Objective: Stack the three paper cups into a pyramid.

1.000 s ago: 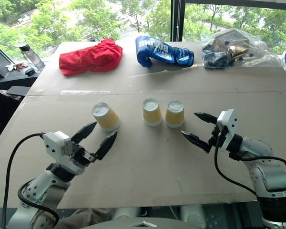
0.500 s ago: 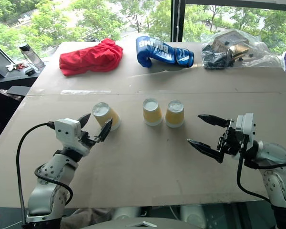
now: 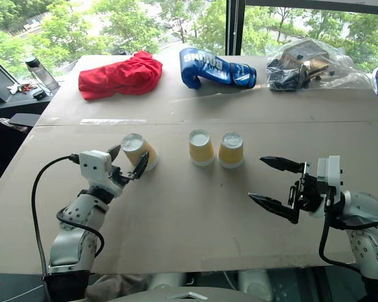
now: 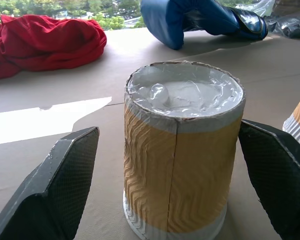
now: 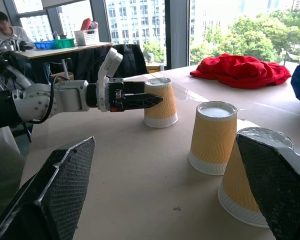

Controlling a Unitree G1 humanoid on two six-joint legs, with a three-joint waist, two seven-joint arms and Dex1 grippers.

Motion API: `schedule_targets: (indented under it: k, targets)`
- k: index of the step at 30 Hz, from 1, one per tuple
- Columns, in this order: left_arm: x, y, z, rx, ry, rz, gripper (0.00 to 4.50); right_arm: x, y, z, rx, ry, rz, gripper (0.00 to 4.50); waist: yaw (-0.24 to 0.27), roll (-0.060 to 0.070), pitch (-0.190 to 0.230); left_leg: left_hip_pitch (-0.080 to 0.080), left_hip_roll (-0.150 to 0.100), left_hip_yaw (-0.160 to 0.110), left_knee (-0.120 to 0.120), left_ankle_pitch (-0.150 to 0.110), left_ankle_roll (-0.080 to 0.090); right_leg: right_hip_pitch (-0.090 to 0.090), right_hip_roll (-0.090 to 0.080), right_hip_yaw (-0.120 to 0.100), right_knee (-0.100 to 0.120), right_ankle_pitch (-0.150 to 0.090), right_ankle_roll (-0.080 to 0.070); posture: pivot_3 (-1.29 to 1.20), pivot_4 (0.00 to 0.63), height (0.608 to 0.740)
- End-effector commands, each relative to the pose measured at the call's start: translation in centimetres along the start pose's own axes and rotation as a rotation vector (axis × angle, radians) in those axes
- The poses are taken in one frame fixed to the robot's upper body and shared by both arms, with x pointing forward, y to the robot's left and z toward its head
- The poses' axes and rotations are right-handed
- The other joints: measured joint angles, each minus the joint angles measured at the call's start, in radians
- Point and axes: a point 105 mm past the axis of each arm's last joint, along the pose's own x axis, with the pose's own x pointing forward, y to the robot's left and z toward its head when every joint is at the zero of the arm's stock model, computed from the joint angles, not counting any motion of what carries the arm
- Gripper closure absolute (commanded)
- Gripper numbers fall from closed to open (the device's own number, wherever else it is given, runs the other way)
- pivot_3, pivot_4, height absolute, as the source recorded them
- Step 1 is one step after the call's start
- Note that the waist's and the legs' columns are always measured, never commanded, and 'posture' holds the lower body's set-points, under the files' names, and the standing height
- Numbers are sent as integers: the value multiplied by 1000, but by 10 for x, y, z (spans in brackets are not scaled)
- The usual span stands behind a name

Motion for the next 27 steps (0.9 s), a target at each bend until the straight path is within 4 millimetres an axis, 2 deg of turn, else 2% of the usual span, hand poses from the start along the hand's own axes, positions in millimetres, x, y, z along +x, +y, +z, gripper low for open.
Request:
schedule_targets:
  k: [1, 9, 10, 11, 14, 22, 25, 27]
  targets:
    - [5, -2, 9, 21, -51, -9, 0, 0, 5, 12, -58, -26, 23, 34, 0, 0, 0, 0, 0, 0, 0, 0, 0, 0, 0, 0, 0, 0, 0, 0, 150, 740]
    - [10, -5, 10, 1, -73, -5, 0, 0, 2, 15, -65, -34, 24, 34, 0, 0, 0, 0, 0, 0, 0, 0, 0, 0, 0, 0, 0, 0, 0, 0, 150, 740]
    - [11, -5, 10, 0, -77, -5, 559, 0, 1, 16, -65, -35, 23, 0, 0, 0, 0, 0, 0, 0, 0, 0, 0, 0, 0, 0, 0, 0, 0, 0, 150, 740]
    - [12, -6, 11, -1, -79, -5, 851, 1, 1, 16, -66, -36, 24, 0, 0, 0, 0, 0, 0, 0, 0, 0, 0, 0, 0, 0, 0, 0, 0, 0, 150, 740]
    - [15, -10, 15, 2, -81, -14, 2225, 2, 0, 16, -70, -40, 26, 0, 0, 0, 0, 0, 0, 0, 0, 0, 0, 0, 0, 0, 0, 0, 0, 0, 150, 740]
    - [18, -9, 27, 9, -106, -31, 2225, 5, 1, 18, -71, -43, 19, 0, 0, 0, 0, 0, 0, 0, 0, 0, 0, 0, 0, 0, 0, 0, 0, 0, 150, 740]
    - [26, -10, 45, 46, -144, -78, 2225, 5, -1, 20, -74, -44, 9, 0, 2, 0, 0, 0, 0, -1, 0, 0, 0, 0, 0, -1, 0, 0, 0, 0, 150, 740]
    - [38, -14, 64, 42, -180, -146, 2225, 2, -5, 23, -77, -55, -18, 0, 7, 0, 0, 0, 0, -1, 0, 0, 0, 0, 0, -1, 1, 0, 0, 0, 150, 740]
